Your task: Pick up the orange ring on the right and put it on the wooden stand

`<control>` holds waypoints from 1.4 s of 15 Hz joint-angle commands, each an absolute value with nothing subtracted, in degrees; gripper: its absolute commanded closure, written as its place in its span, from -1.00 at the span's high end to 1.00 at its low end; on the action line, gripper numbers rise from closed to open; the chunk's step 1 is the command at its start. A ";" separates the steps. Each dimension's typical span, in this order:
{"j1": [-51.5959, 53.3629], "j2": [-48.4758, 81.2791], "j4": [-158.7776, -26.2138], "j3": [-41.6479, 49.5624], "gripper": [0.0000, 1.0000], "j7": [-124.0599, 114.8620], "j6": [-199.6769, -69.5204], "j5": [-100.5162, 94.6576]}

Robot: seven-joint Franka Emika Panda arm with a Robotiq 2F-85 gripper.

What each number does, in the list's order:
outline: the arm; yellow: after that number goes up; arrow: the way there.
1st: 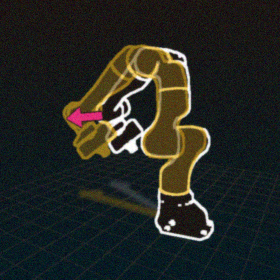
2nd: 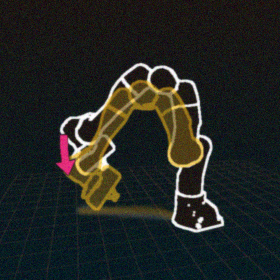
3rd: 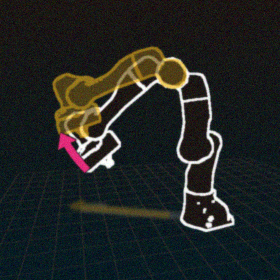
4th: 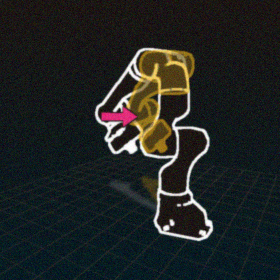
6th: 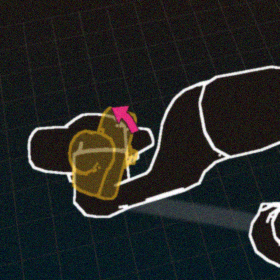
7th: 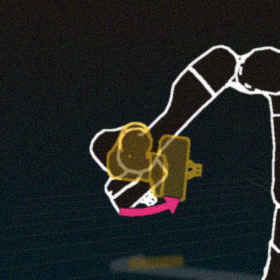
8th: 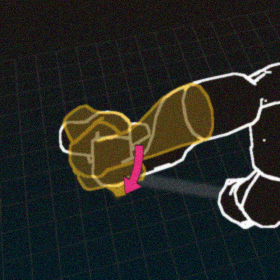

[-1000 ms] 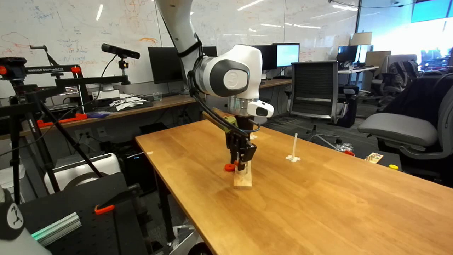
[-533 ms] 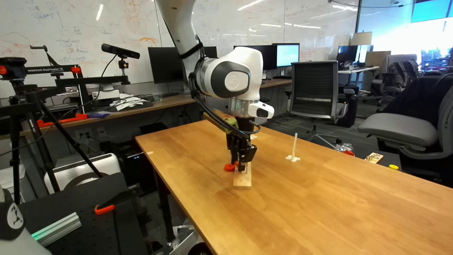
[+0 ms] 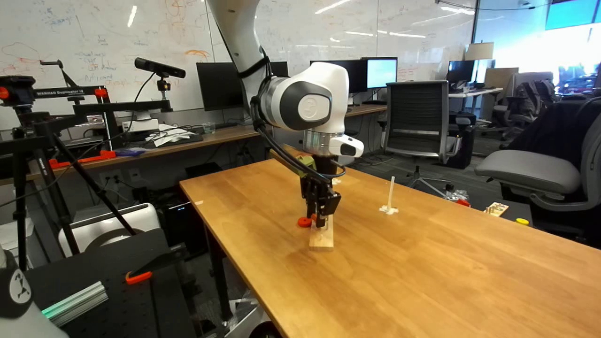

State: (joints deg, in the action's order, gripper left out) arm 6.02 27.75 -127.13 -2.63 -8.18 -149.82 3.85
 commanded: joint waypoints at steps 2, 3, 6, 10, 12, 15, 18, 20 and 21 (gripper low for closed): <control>6.59 27.49 -127.43 -2.16 -0.65 -9.20 -150.84 3.38; 6.58 27.41 -127.51 -2.10 -0.65 -9.24 -150.81 3.36; 6.38 27.21 -127.65 -2.09 -0.65 -9.09 -150.76 3.52; 6.40 27.03 -127.98 -2.06 -0.65 -9.02 -150.91 3.49; 6.45 26.96 -128.27 -2.06 -0.65 -9.02 -151.04 3.43; 6.57 26.86 -128.66 -2.06 -0.65 -9.01 -151.21 3.29; 6.48 26.48 -129.27 -2.25 -0.65 -8.69 -151.59 3.34; 6.41 26.19 -129.69 -2.36 -0.65 -8.51 -151.80 3.38; 6.41 26.06 -129.92 -2.37 -0.65 -8.48 -151.92 3.35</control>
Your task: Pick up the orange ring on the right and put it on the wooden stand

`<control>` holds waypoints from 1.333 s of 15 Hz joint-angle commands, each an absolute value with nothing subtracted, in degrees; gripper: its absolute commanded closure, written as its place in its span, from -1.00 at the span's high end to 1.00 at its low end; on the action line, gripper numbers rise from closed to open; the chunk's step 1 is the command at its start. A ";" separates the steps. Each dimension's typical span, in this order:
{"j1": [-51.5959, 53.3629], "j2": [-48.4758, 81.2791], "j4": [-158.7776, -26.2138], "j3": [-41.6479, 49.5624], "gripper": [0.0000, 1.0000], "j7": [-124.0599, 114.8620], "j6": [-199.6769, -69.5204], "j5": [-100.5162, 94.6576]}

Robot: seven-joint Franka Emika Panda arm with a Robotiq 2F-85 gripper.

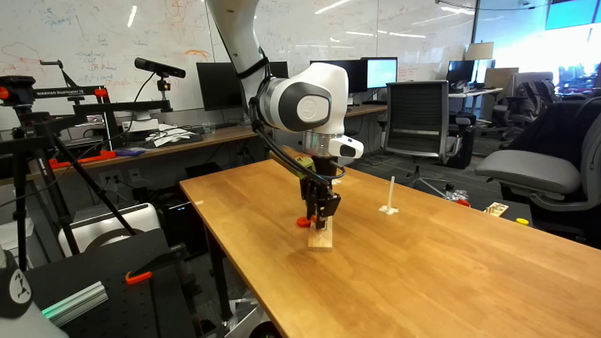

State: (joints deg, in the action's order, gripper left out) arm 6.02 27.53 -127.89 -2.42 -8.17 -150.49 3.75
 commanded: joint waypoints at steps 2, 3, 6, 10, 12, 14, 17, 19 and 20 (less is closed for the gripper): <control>6.40 25.71 -130.48 -2.41 -0.65 -8.34 -152.19 3.28; 6.34 25.49 -130.82 -2.47 -0.65 -8.18 -152.34 3.27; 6.37 24.87 -132.09 -2.53 -0.65 -8.03 -153.12 3.13; 6.37 23.70 -134.15 -2.86 -0.65 -7.58 -154.55 3.01; 6.35 23.08 -135.20 -3.05 -0.65 -7.36 -155.08 3.04; 6.40 22.55 -136.15 -3.19 -0.65 -7.22 -155.60 3.03; 6.23 21.69 -137.51 -3.62 -0.65 -6.71 -156.35 3.27; 6.10 21.10 -138.45 -3.99 -0.65 -6.35 -156.83 3.48; 6.12 20.80 -138.90 -4.12 -0.65 -6.25 -156.98 3.49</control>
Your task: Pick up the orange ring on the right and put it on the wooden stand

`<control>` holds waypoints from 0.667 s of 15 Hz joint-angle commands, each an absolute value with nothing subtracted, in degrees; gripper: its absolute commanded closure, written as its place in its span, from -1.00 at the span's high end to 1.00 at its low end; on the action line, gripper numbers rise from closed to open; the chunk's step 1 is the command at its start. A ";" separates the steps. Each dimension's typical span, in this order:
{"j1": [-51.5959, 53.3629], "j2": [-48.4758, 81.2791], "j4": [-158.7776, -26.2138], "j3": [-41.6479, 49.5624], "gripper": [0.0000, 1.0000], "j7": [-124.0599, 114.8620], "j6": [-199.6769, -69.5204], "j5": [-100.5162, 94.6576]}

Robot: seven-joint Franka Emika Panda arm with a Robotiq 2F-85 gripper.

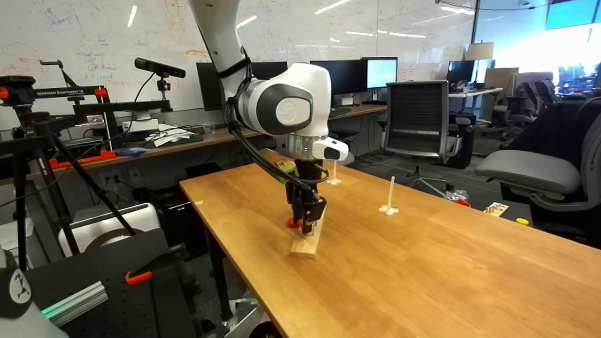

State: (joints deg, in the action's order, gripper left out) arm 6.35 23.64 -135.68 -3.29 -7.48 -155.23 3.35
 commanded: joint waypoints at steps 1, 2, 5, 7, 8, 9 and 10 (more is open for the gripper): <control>6.05 20.52 -139.34 -4.34 -0.65 -6.02 -157.25 3.59; 6.01 20.14 -139.82 -4.57 -0.65 -5.86 -157.28 3.71; 5.62 18.41 -141.61 -5.59 -0.65 -4.86 -156.86 4.29; 5.32 17.47 -142.49 -6.29 -0.65 -4.06 -156.59 4.71; 5.31 17.16 -142.68 -6.46 -0.65 -3.88 -156.47 4.85; 5.25 16.91 -142.87 -6.61 -0.65 -3.63 -156.38 4.96; 5.24 16.77 -142.90 -6.62 -0.65 -3.56 -156.30 4.95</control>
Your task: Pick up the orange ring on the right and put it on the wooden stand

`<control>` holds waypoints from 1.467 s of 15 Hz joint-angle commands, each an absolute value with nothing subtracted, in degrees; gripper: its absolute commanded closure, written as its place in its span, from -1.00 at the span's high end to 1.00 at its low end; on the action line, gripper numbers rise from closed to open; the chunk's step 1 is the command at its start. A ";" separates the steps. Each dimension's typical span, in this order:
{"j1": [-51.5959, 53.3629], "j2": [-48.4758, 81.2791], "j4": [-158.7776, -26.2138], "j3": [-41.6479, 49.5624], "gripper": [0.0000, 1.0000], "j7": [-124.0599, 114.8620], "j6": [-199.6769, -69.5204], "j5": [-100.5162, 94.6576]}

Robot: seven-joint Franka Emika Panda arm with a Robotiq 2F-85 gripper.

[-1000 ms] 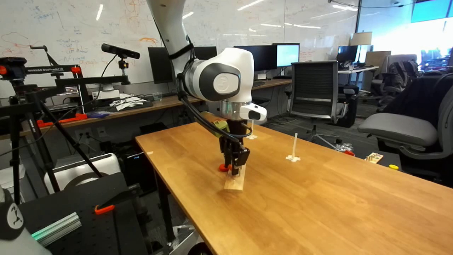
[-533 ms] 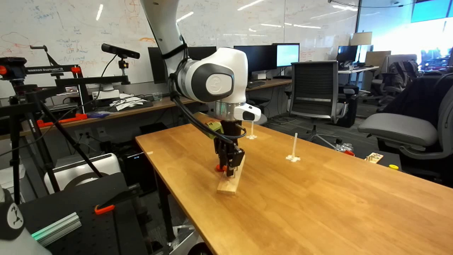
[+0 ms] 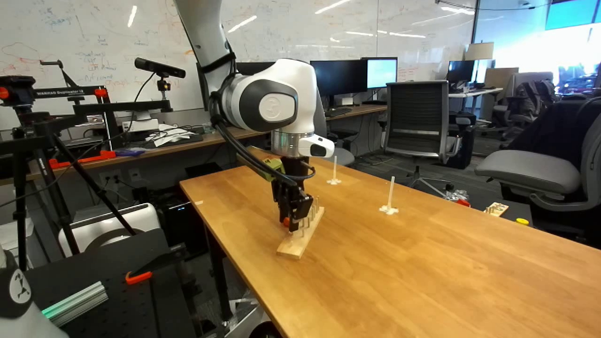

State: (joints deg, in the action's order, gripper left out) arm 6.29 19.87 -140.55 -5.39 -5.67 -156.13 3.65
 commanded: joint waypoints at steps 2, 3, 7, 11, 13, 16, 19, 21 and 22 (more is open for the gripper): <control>5.42 16.95 -142.73 -6.31 -0.65 -3.82 -156.44 4.61; 5.48 17.04 -142.63 -6.20 -0.65 -3.97 -156.42 4.51; 5.36 17.36 -142.11 -6.18 -0.65 -4.13 -156.25 4.68; 5.46 17.99 -141.46 -5.82 -0.65 -4.60 -156.06 4.33; 5.53 18.14 -141.35 -5.69 -0.65 -4.76 -156.05 4.18; 5.65 18.51 -141.03 -5.46 -0.65 -4.99 -155.90 3.94; 5.88 19.04 -140.56 -5.18 -0.65 -5.45 -155.81 3.70; 5.97 19.35 -140.33 -5.03 -0.65 -5.67 -155.84 3.60; 6.00 19.45 -140.22 -4.95 -0.65 -5.75 -155.76 3.54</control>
